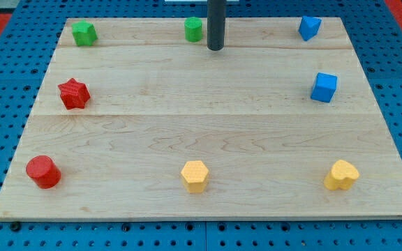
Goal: Push the green circle towards down
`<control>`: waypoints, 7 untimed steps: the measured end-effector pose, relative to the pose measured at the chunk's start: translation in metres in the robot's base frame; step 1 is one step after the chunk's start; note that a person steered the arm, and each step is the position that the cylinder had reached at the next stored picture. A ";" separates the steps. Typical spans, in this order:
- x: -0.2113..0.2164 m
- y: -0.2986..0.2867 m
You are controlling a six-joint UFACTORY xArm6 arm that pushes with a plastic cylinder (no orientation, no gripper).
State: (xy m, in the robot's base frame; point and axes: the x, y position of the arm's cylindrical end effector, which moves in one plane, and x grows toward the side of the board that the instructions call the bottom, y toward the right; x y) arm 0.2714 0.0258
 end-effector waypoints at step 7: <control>-0.072 -0.055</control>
State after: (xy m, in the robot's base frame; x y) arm 0.1993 -0.0289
